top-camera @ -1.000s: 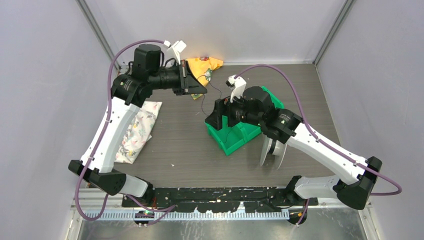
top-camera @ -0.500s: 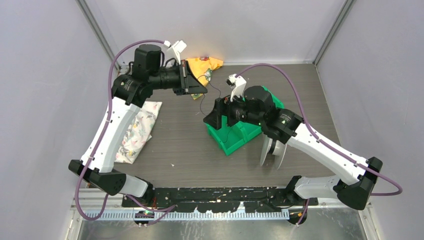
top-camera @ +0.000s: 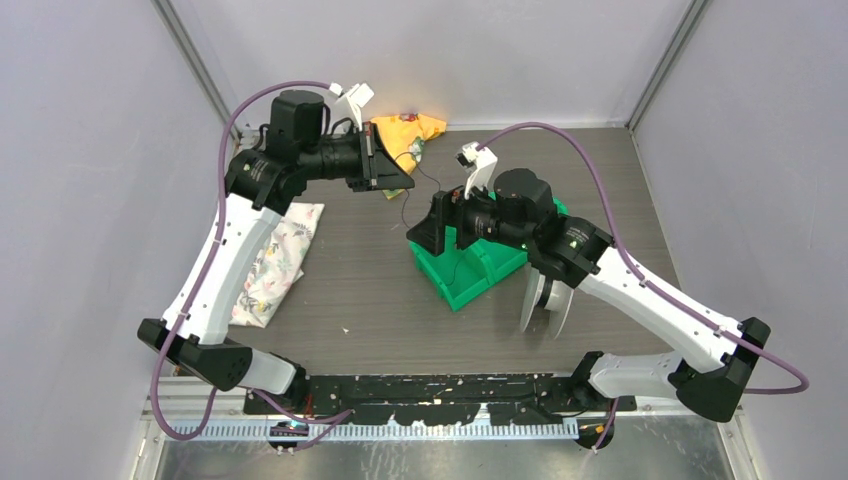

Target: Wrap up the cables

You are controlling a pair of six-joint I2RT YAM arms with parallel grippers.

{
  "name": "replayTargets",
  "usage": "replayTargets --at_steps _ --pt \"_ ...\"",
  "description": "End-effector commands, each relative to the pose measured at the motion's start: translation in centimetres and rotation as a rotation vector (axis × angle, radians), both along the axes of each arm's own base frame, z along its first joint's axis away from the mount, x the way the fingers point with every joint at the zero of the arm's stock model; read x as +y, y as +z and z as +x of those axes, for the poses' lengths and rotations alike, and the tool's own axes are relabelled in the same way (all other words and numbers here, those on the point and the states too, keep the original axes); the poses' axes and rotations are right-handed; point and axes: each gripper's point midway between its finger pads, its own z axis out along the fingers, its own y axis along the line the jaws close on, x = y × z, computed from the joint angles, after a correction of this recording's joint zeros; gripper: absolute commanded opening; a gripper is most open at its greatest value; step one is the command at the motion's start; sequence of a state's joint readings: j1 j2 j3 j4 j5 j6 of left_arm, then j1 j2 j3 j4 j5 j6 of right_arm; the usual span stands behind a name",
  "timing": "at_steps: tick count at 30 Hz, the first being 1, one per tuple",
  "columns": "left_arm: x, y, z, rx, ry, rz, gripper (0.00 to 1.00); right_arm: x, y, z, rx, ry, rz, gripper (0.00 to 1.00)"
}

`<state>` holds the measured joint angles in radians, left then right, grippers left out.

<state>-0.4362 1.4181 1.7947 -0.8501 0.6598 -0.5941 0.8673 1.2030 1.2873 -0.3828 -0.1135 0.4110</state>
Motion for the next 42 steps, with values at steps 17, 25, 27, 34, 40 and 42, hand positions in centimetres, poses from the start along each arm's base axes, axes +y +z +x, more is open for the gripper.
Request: replayTargets --at_steps 17,25,27,34,40,42 --pt "0.5 2.5 -0.8 -0.091 -0.022 -0.021 0.01 2.0 -0.8 0.0 0.028 0.076 -0.020 0.88" --pt "1.0 1.9 -1.0 -0.105 -0.011 0.010 0.01 -3.8 0.0 2.6 -0.085 -0.212 -0.110 0.92" --pt "1.1 1.7 -1.0 -0.106 -0.008 0.015 0.01 -4.6 1.0 2.3 -0.111 -0.216 -0.114 0.93" --pt "1.0 1.3 -0.9 -0.094 -0.007 0.014 0.00 -5.2 3.4 1.4 -0.157 -0.191 -0.076 0.93" --pt "0.9 1.7 -1.1 -0.096 -0.013 -0.004 0.01 -1.6 1.6 0.8 -0.085 -0.053 -0.062 0.93" --pt "1.0 1.9 -1.3 -0.099 -0.013 -0.007 0.00 -0.7 0.9 1.0 -0.068 -0.030 -0.060 0.93"
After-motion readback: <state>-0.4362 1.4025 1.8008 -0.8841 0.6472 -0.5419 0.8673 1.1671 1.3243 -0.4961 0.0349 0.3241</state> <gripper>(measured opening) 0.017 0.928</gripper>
